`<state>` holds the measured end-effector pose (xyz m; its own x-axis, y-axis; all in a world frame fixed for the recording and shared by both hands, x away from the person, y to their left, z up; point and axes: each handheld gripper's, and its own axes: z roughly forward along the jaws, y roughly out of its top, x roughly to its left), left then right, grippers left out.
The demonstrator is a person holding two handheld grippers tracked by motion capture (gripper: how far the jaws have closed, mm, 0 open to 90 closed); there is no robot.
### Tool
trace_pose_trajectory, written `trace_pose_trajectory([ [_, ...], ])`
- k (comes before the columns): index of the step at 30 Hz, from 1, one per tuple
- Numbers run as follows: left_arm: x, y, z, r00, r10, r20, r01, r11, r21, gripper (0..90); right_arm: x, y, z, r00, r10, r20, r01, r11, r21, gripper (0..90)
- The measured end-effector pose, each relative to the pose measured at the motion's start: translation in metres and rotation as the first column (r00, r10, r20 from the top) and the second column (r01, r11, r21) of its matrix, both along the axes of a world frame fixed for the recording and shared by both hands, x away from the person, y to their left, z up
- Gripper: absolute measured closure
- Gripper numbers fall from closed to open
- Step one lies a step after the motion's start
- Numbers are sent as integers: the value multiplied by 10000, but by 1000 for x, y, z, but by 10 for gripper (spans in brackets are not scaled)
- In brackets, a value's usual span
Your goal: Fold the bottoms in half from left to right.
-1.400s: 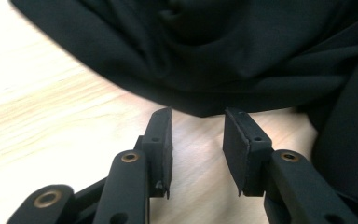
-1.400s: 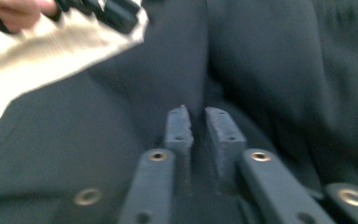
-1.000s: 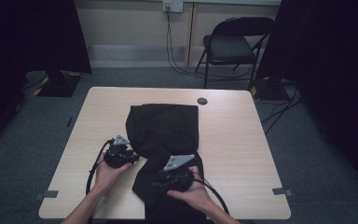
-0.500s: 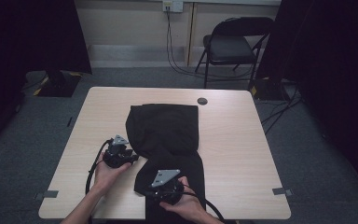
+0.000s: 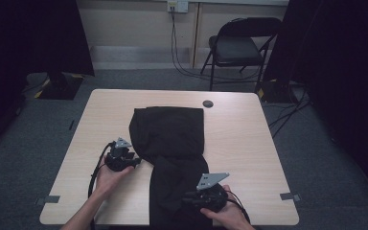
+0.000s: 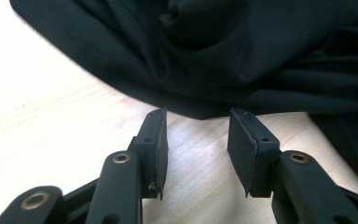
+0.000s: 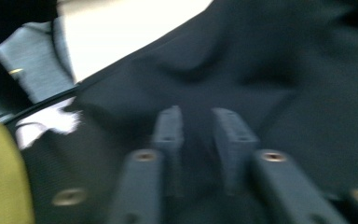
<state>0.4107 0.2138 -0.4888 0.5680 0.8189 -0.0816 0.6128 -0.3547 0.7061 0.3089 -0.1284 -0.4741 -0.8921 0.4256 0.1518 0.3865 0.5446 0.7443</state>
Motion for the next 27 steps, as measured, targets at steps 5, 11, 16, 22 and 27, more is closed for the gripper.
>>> trace_pose_trajectory([
  [5, 3, -3, 21, 9971, -137, 751, 180, 9983, -563, 534, 30, -16, 24, 9875, -1522, 416, 1470, 9832, 1078, 510],
  [11, 31, -16, 25, 9982, -67, 592, 125, 9951, -978, 427, 117, -18, 21, 9390, -3416, 405, 3345, 9341, 1245, 343],
  [16, 53, -27, 10, 9982, 156, 575, -112, 9970, -765, 373, 166, -4, 9, 9317, -3611, 396, 3584, 9315, 621, 318],
  [22, 62, -37, -4, 9996, 25, 273, -4, 9972, -753, 654, 182, 10, -9, 9269, -3749, 173, 3744, 9269, 259, 562],
  [27, 70, -34, 35, 9929, -7, 1193, 125, 9950, -986, 854, 187, 14, 11, 9184, -3891, 711, 3836, 9200, 802, 873],
])
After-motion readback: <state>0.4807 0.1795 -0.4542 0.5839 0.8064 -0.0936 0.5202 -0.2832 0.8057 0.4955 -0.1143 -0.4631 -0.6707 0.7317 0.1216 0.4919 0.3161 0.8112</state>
